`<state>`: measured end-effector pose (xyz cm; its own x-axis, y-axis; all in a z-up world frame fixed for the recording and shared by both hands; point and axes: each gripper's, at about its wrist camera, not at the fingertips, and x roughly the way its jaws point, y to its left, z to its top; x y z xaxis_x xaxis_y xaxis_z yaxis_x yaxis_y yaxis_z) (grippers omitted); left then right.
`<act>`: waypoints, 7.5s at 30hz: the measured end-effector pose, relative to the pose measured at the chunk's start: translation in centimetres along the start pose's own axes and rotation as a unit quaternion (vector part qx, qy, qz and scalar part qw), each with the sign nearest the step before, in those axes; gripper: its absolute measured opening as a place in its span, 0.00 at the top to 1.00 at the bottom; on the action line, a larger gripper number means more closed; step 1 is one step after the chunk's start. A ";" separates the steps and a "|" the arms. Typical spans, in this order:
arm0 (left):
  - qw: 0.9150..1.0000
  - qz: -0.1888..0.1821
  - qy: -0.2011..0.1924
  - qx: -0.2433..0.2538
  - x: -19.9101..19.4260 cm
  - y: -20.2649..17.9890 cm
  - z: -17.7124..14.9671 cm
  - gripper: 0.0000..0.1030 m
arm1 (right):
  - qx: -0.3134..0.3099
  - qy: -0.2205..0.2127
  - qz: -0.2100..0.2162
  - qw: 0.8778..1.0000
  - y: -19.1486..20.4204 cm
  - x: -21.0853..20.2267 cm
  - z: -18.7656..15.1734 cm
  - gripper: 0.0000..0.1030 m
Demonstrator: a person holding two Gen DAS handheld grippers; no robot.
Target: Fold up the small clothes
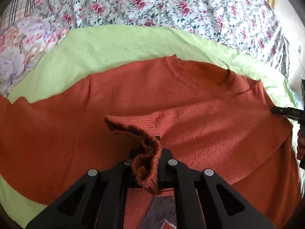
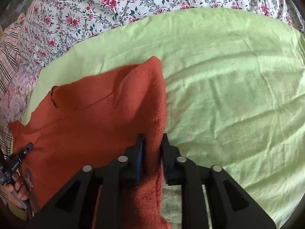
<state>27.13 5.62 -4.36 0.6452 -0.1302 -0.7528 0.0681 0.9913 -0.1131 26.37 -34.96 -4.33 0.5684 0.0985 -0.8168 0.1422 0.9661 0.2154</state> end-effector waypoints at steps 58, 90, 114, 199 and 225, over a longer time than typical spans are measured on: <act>0.965 0.003 -0.159 -0.211 -10.8 17.1 0.1 0.95 | -0.014 0.032 0.167 0.985 12.1 -7.3 -14.2 0.43; 0.996 -0.073 -0.016 0.044 -1.8 -8.6 -6.9 0.43 | 0.046 -0.022 0.134 0.990 5.9 -11.2 -14.3 0.43; 0.990 0.074 0.002 -0.117 -2.1 8.7 -7.4 0.45 | -0.394 -0.039 -0.018 0.918 28.2 2.3 -7.6 0.94; 0.955 0.083 -0.019 0.284 10.0 -2.9 9.5 0.96 | -0.335 -0.008 -0.035 0.941 12.6 4.8 7.7 0.93; 0.998 0.042 -0.005 0.054 -4.4 2.7 -0.5 0.35 | -0.068 -0.048 0.058 0.995 4.7 -7.8 0.9 0.57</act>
<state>24.12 8.82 -1.70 0.6602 -0.0474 -0.7496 0.0946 0.9953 0.0204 23.34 -31.45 3.52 0.6498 0.1939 -0.7350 -0.0366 0.9738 0.2246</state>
